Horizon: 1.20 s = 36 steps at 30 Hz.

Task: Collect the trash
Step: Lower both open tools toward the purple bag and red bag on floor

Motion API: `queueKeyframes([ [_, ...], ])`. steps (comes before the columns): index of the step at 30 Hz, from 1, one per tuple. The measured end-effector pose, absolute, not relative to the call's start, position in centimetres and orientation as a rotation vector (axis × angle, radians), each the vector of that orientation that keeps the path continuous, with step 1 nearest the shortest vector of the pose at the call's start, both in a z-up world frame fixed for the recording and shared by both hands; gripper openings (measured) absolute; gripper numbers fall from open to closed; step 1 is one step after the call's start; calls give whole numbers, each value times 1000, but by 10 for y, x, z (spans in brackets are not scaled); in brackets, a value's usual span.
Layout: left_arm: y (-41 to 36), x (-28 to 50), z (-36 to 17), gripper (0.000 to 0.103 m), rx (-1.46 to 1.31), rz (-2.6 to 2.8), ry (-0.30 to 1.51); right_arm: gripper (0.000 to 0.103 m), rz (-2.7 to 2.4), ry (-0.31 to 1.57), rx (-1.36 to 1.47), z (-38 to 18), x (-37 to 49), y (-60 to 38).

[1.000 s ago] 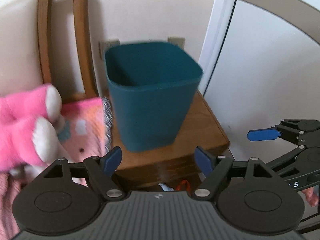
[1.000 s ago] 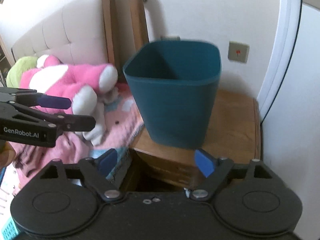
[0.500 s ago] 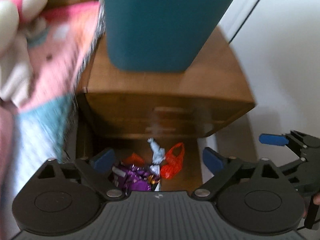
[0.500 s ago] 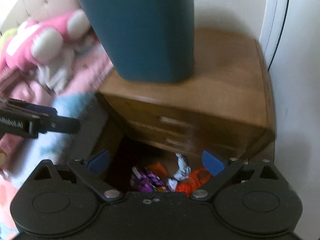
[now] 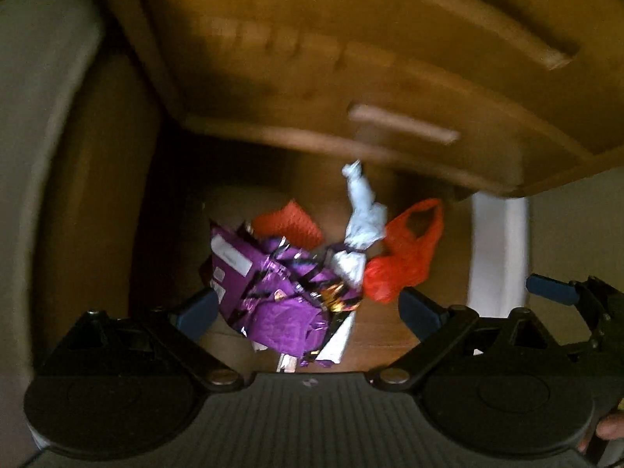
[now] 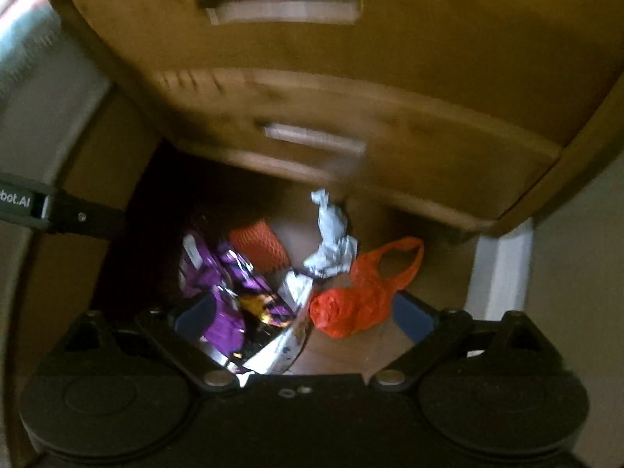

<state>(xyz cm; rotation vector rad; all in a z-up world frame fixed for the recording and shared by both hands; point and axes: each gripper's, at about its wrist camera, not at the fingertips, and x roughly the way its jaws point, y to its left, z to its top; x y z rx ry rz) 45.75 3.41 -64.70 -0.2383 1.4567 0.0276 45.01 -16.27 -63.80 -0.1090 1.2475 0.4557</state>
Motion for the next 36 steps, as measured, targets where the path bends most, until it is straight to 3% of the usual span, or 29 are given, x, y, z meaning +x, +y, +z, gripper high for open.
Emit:
queueKeyframes([
  [4, 36, 465, -713, 99, -260, 110, 1529, 90, 464, 1296, -130, -704, 450, -160],
  [7, 44, 478, -754, 99, -315, 192, 1581, 78, 485, 1324, -170, -748, 450, -155],
  [14, 57, 507, -807, 99, -495, 364, 1671, 77, 528, 1325, -280, -805, 451, -143],
  [27, 33, 514, -882, 96, -482, 403, 1798, 76, 490, 1363, -298, -871, 471, -142],
  [31, 28, 513, -880, 72, -441, 380, 1793, 67, 459, 1360, -306, -879, 470, -142],
  [32, 28, 513, -878, 47, -448, 371, 1790, 63, 449, 1356, -302, -880, 470, -143],
  [33, 27, 513, -877, 32, -454, 370, 1796, 60, 442, 1355, -299, -880, 470, -143],
  [36, 25, 510, -865, 19, -438, 358, 1767, 54, 425, 1353, -301, -876, 468, -142],
])
